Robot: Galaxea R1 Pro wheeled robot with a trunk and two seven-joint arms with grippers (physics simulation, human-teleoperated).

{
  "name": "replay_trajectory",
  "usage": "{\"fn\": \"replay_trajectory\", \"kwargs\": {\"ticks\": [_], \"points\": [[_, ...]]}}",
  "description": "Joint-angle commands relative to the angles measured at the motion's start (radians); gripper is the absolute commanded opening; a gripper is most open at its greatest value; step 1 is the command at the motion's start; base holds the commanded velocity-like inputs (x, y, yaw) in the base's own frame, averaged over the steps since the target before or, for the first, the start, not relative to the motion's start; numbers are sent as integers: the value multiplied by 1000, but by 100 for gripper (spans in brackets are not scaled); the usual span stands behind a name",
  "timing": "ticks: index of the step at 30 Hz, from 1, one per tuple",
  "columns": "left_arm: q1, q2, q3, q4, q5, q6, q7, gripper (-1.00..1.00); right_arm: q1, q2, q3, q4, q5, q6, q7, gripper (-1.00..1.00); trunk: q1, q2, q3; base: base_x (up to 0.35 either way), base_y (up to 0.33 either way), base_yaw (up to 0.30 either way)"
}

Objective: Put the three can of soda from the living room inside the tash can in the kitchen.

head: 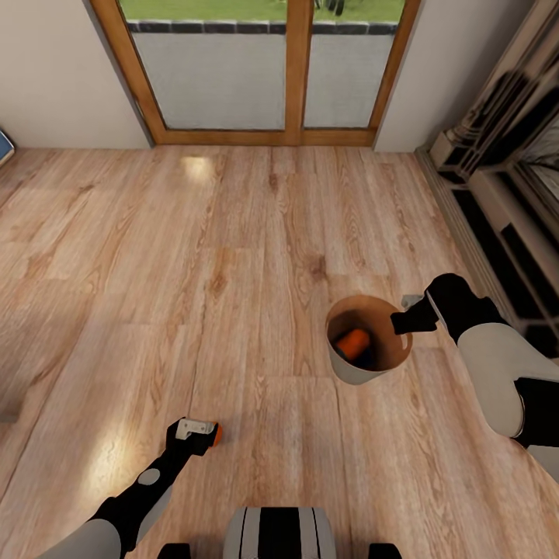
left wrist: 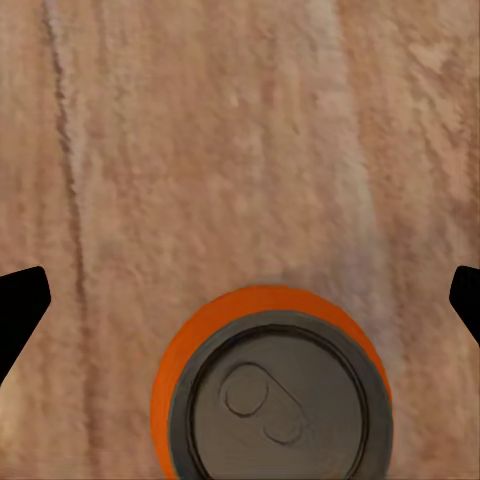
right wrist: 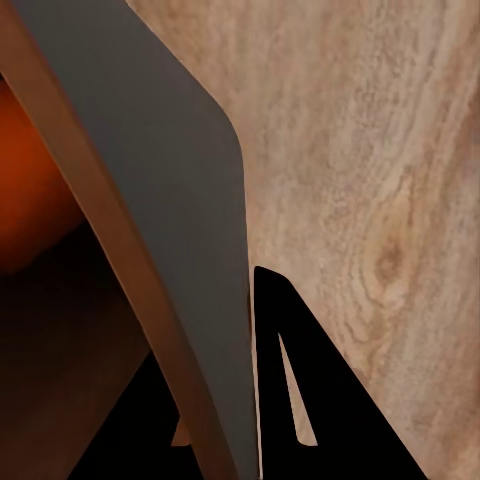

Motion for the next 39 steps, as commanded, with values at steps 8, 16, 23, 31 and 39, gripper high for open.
{"fn": "replay_trajectory", "kwargs": {"ticks": [8,16,23,31,39], "points": [[0,0,0,0,-1,3,-1,100,0,1,-2,0,-25,7,7,-100,31,-56,-35,0,0,0],[0,1,0,-1,2,2,0,100,0,1,-3,0,-23,7,6,-100,31,-56,-46,-1,0,0],[0,1,-1,-1,2,3,0,100,0,0,-3,0,-24,7,5,-100,31,-56,-47,-99,0,0],[0,1,-1,-1,3,3,0,100,0,1,-2,0,-23,7,5,-100,31,-56,-47,-19,0,0],[0,1,-2,-1,1,3,0,-100,0,0,-2,0,-23,7,5,-100,31,-56,-47,-1,0,0]]}}
